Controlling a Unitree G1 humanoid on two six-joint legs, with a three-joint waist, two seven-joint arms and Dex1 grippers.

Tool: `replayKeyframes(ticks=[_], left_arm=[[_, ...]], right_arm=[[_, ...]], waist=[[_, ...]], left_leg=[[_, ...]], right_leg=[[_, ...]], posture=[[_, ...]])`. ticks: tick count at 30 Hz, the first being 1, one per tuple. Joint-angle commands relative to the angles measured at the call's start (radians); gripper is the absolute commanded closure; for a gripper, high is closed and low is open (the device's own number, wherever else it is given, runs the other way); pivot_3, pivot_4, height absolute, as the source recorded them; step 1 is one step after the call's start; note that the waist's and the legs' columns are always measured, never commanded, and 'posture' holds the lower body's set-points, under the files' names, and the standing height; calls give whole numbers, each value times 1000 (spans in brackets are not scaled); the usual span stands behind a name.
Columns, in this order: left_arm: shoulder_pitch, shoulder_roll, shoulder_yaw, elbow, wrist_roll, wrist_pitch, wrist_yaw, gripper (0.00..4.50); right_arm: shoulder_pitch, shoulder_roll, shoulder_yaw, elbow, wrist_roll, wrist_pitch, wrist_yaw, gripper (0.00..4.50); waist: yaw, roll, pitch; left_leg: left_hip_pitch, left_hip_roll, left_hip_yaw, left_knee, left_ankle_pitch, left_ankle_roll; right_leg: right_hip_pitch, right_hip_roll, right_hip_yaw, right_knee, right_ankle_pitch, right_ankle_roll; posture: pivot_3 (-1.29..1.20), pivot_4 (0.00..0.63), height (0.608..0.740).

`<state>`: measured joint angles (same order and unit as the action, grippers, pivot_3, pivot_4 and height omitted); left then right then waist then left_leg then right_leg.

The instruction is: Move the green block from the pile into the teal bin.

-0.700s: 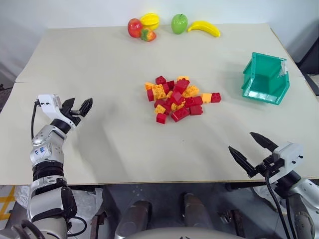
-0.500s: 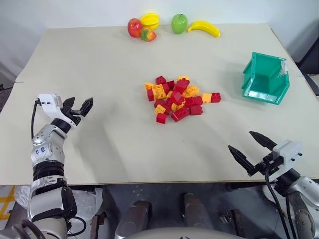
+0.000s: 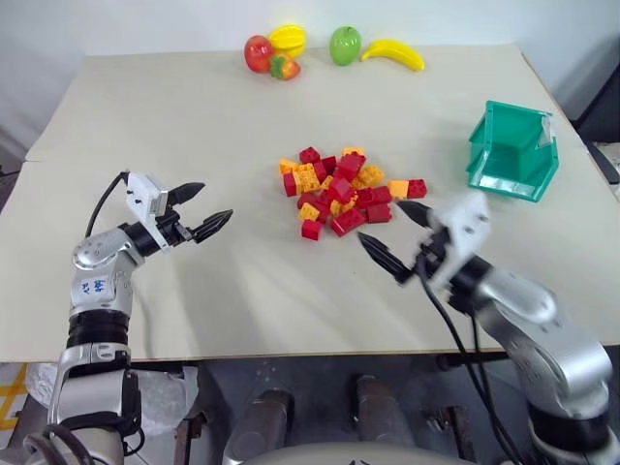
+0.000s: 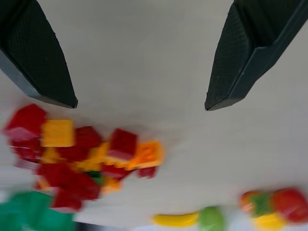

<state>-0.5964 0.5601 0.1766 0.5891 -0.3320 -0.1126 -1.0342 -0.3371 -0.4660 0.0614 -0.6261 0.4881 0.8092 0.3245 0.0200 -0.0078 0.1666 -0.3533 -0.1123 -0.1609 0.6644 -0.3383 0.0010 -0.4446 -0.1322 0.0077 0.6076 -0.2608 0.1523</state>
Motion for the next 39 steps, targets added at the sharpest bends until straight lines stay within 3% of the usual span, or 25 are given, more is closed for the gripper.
replayKeyframes(ticks=[1, 5, 12, 18, 23, 29, 35, 39], left_arm=[[-67, -4, 4, 68, -33, -95, -145, 0], [-114, -7, -9, 151, -15, -164, -232, 0], [-172, -19, -16, 250, -5, -220, -296, 0], [-179, -33, -9, 257, -4, -234, -286, 0], [-178, -34, -5, 256, -1, -241, -267, 0], [-163, -27, 3, 242, -7, -237, -250, 0], [-143, -28, 9, 223, -9, -232, -243, 0], [-132, -29, 16, 213, -13, -227, -234, 0]], right_arm=[[-190, 99, 83, 132, -37, 135, -78, 670], [-353, 250, 140, 328, -94, 138, -129, 2041], [-596, 466, 139, 855, -248, -115, -195, 4425], [-818, 547, 9, 1395, -321, -339, -363, 4471], [-862, 530, -48, 1561, -361, -414, -449, 4471], [-711, 420, -29, 1247, -401, -207, -408, 4471], [-538, 250, 45, 868, -420, 16, -234, 4471], [-539, 199, 29, 754, -372, 31, -117, 4471]], waist=[[-5, 0, 0], [-24, 0, 0], [-56, 0, 0], [-78, 0, 0], [-82, 0, 0], [-76, 0, 0], [-80, 0, 0], [-79, 0, 0]], left_leg=[[0, 0, 0, 0, 0, 0], [-1, 1, 0, -1, 0, 0], [-2, 0, 1, -1, 0, 1], [-2, 1, 1, -1, 0, 0], [-2, 0, 1, -1, 0, 0], [-2, -1, 0, 0, 0, 0], [-3, 0, 5, 0, 0, 0], [-3, 1, 7, 1, 0, 0]], right_leg=[[0, 0, 0, 0, 0, 0], [-1, 1, -1, 3, 1, -1], [-3, 0, -1, 4, 1, -1], [-5, 1, -1, 7, 1, -1], [-7, 0, -1, 10, 1, -1], [-7, 0, -1, 11, 1, -1], [-10, 0, 1, 12, 1, -1], [-11, 0, 2, 13, 1, -1]], posture=[[0, 150, 740], [0, 150, 740], [0, 150, 740], [0, 150, 740], [0, 150, 740], [0, 150, 740], [0, 150, 740], [0, 150, 740]])
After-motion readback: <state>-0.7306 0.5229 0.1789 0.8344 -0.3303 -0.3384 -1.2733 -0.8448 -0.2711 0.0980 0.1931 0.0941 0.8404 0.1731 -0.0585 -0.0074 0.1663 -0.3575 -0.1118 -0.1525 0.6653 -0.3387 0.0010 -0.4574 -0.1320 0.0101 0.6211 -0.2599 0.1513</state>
